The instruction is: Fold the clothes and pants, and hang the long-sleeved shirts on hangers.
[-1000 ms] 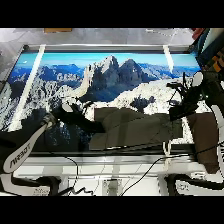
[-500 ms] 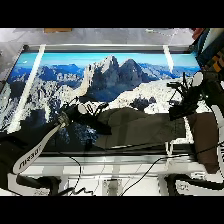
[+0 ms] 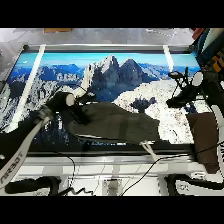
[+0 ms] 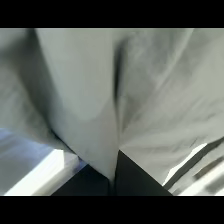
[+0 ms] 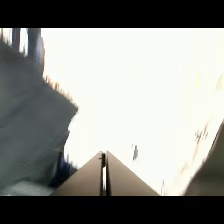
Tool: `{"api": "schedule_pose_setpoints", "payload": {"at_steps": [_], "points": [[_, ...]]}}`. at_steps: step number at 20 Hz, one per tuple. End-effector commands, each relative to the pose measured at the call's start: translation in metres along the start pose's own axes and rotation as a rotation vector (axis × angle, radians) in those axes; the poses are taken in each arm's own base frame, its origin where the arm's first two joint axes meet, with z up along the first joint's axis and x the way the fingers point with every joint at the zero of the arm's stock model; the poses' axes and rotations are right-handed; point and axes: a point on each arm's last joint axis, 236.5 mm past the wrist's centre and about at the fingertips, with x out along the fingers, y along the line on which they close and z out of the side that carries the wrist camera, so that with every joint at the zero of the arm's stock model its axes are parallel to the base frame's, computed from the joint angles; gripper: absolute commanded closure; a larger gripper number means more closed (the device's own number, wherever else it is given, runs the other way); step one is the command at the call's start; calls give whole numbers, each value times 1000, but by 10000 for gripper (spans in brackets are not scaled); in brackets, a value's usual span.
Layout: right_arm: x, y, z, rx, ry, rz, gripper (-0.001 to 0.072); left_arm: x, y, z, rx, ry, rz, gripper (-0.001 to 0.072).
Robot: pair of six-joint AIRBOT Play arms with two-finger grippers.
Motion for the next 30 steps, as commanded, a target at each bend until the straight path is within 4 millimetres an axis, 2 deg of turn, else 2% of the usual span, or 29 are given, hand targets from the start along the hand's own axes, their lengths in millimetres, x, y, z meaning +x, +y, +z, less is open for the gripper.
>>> {"api": "schedule_pose_setpoints", "payload": {"at_steps": [1, 3, 5, 7, 8, 9, 10, 12, 13, 15, 18, 21, 23, 24, 27, 30], "points": [[8, 17, 39, 20, -157, 91, 693, -43, 52, -20, -39, -13, 164, 696], [23, 59, 29, 20, -151, 326, 693, -47, 57, -27, -62, -5, 165, 696], [26, 103, 18, 59, -187, 591, 692, -46, 63, -34, -107, 3, 164, 696], [30, 133, 0, 137, -189, 776, 685, -45, 70, -40, -162, 6, 165, 696], [32, 149, -11, 189, -163, 859, 515, -45, 73, -43, -181, 7, 166, 696], [32, 164, -20, 222, -134, 922, 245, -44, 74, -44, -187, 9, 165, 696], [36, 175, -26, 240, -111, 954, 106, -44, 75, -44, -187, 8, 166, 695], [45, 189, -29, 227, -96, 938, 77, -43, 72, -41, -191, -5, 154, 696], [47, 198, -26, 207, -102, 928, 2, -42, 68, -38, -199, -16, 134, 696], [55, 212, -20, 156, -113, 880, 2, -41, 61, -33, -211, -33, 103, 695], [83, 215, -25, 45, -87, 695, 3, -41, 59, -32, -214, -37, 96, 695], [110, 178, -25, 111, -31, 425, 12, -41, 59, -32, -214, -37, 96, 695], [112, 158, -21, 186, -26, 343, 14, -41, 59, -32, -214, -37, 96, 695], [111, 155, -18, 202, -30, 340, 20, -41, 59, -32, -214, -37, 96, 695], [112, 160, -16, 274, -19, 364, 32, -41, 59, -32, -214, -37, 96, 695], [111, 179, -12, 353, -1, 457, 34, -41, 59, -33, -214, -35, 95, 695]]}}
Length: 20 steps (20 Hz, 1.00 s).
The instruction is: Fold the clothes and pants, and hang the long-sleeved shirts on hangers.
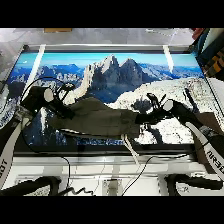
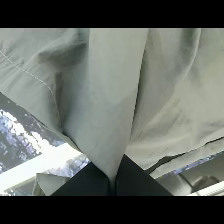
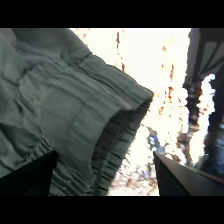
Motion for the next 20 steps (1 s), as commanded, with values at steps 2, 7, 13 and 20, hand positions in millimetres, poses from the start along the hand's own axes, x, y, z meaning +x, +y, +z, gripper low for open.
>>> {"api": "schedule_pose_setpoints", "payload": {"at_steps": [2, 7, 13, 20], "points": [[11, 19, 3, 138, 8, 96, 35, 0, 0, -1, -1, 1, 0, 695], [25, 60, -10, 149, 100, 313, 137, 0, 0, 0, -1, 0, 0, 695], [31, 95, 6, 25, 4, 390, 408, 0, 1, 2, -1, -11, 4, 695], [30, 94, 12, -139, -29, 312, 692, 0, 1, 3, -1, -13, 4, 694]]}}
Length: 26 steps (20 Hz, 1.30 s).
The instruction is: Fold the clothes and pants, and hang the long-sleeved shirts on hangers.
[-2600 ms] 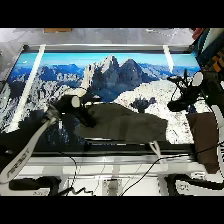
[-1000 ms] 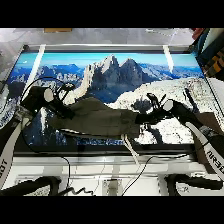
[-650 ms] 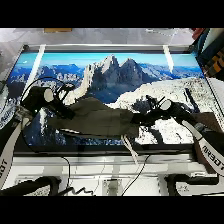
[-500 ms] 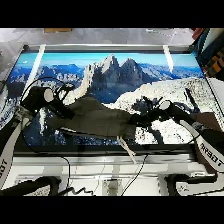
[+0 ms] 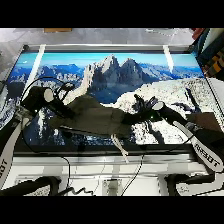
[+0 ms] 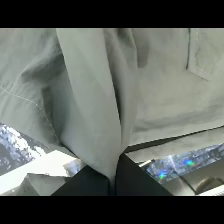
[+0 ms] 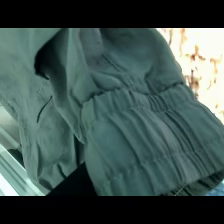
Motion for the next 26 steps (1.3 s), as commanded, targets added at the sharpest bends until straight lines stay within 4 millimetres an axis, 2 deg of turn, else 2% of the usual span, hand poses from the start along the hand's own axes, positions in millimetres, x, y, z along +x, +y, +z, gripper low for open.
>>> {"api": "schedule_pose_setpoints", "payload": {"at_steps": [1, 2, 3, 4, 5, 6, 8, 10, 11, 12, 15, 18, 20, 22, 23, 26], "points": [[-12, -8, 5, -100, 16, -57, 691, 0, -2, 1, -3, -5, -7, 694], [-20, -13, 9, -102, 12, -80, 691, 0, -7, 3, -13, -13, -31, 689], [-28, -15, 16, -81, -8, -85, 692, -1, -13, 5, -23, -22, -55, 639], [-37, -16, 24, -69, -38, -83, 692, -1, -18, 7, -32, -30, -77, 381], [-50, -17, 34, -68, -77, -86, 692, -1, -20, 10, -37, -39, -86, 34], [-63, -17, 44, -71, -113, -91, 692, -1, -19, 12, -41, -48, -83, 11], [-97, -15, 61, -80, -183, -97, 692, -2, -18, 15, -41, -63, -77, 7], [-138, -17, 67, -93, -225, -142, 693, -2, -18, 15, -41, -63, -77, 7], [-164, -25, 68, -85, -242, -206, 693, -2, -18, 15, -41, -63, -77, 7], [-190, -34, 70, -69, -271, -276, 693, -2, -18, 15, -41, -63, -77, 7], [-285, -58, 75, 28, -439, -492, 693, -2, -18, 15, -42, -63, -77, 7], [-381, -77, 63, 211, -662, -634, 692, -2, -18, 15, -41, -65, -77, 8], [-433, -93, 38, 404, -784, -687, 693, -2, -19, 16, -42, -65, -80, 8], [-468, -107, 1, 589, -831, -731, 692, -2, -19, 16, -42, -65, -80, 8], [-481, -113, -25, 698, -832, -752, 693, -2, -19, 16, -42, -65, -80, 8], [-502, -119, -105, 1028, -792, -812, 693, -2, -18, 18, -43, -76, -76, 8]]}}
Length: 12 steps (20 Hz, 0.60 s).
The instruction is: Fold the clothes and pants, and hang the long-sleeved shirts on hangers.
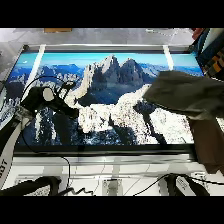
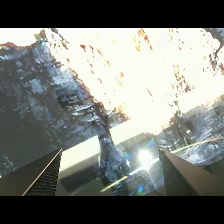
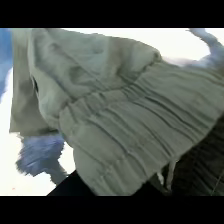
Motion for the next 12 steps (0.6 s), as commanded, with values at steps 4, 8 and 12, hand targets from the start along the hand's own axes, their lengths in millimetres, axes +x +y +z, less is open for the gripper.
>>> {"api": "schedule_pose_setpoints", "payload": {"at_steps": [4, 8, 12], "points": [[-97, -137, -38, 458, 17, -429, 692, 0, 2, 8, 1, -33, 11, 8], [-143, -188, -43, 591, -83, -602, 691, 0, 4, 12, 1, -49, 17, 8], [-162, -216, -55, 676, -97, -689, 691, 0, 5, 15, 1, -62, 21, 8]]}}
